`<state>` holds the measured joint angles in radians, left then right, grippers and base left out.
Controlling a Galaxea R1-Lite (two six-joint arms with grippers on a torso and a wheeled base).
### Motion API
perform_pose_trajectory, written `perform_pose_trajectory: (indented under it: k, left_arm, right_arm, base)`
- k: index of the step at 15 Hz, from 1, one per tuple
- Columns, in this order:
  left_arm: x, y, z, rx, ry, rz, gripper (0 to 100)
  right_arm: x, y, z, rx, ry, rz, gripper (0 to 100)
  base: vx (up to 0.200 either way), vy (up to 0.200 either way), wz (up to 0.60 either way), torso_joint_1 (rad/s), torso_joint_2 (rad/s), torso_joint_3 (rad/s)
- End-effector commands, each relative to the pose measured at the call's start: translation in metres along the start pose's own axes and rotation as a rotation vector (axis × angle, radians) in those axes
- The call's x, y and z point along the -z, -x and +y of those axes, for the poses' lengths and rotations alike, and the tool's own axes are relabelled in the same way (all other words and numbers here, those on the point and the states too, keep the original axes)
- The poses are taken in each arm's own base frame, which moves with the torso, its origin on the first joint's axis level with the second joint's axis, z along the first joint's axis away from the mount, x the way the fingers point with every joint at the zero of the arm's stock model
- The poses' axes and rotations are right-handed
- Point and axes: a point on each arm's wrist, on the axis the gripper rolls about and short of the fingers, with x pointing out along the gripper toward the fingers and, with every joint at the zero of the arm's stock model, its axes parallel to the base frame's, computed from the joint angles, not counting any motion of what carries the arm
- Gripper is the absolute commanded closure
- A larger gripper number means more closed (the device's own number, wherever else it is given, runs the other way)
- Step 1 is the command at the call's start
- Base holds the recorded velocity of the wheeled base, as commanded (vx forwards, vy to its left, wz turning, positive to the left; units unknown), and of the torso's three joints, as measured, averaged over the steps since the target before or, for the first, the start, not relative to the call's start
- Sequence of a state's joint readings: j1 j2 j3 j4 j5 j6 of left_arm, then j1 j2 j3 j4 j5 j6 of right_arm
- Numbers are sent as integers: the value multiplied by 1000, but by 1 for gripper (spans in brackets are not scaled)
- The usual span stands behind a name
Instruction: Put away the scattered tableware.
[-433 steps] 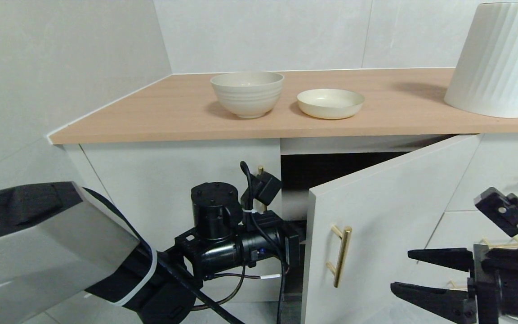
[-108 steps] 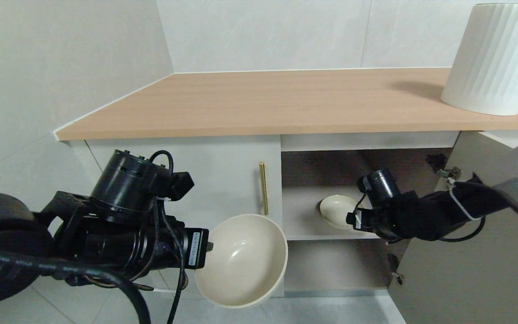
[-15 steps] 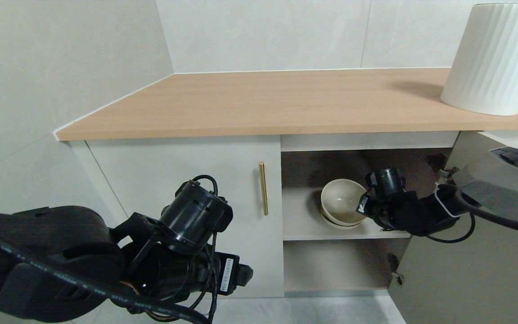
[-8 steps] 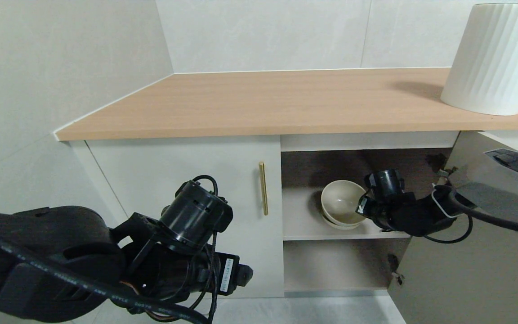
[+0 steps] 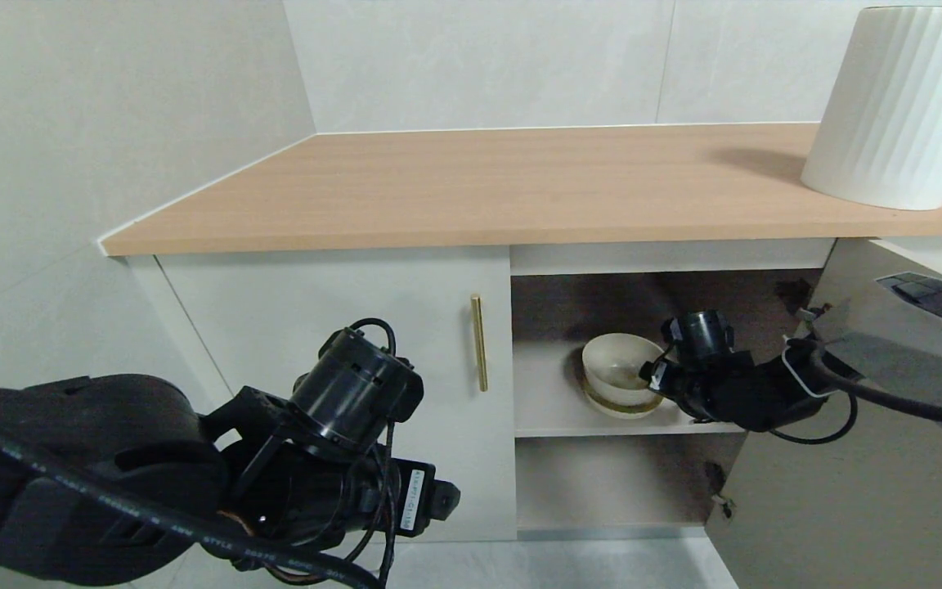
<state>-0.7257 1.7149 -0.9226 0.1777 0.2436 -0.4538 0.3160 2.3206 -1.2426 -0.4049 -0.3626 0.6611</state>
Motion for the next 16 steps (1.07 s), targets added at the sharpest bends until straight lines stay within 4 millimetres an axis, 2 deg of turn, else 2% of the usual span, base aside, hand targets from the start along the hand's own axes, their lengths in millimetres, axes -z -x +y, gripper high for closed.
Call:
perform_pose_trajectory:
  k: [1, 5, 7, 9, 11, 13, 15, 16]
  left_arm:
    - [0, 0, 0, 0, 0, -1, 0]
    - [-2, 3, 1, 4, 8, -16, 0]
    - [-3, 8, 3, 10, 14, -34, 0]
    - [-8, 31, 12, 28, 40, -99, 0]
    - [-13, 58, 32, 24, 89, -186, 0]
    - [-4, 84, 47, 37, 101, -254, 0]
    - [3, 96, 59, 32, 128, -286, 0]
    - [5, 97, 63, 24, 136, -288, 0]
  right_arm:
    - [0, 0, 0, 1, 1, 2, 0]
    - [-3, 9, -1, -8, 2, 6, 0]
    - [-8, 30, -3, -21, 39, 6, 0]
    - [-14, 81, -8, -95, 150, 17, 0]
    - [-17, 137, -20, -175, 237, 23, 0]
    - [-15, 185, -36, -241, 265, 59, 0]
    - [-21, 229, -48, -284, 280, 83, 0]
    - [-23, 240, -51, -300, 286, 89, 0]
  base:
    - [0, 0, 0, 0, 0, 0]
    - [0, 0, 0, 0, 0, 0]
    - [0, 0, 0, 0, 0, 0]
    - [0, 0, 0, 0, 0, 0]
    - [0, 0, 0, 0, 0, 0]
    - [0, 0, 0, 0, 0, 0]
    - [0, 0, 0, 0, 0, 0]
    - [0, 0, 0, 0, 0, 0]
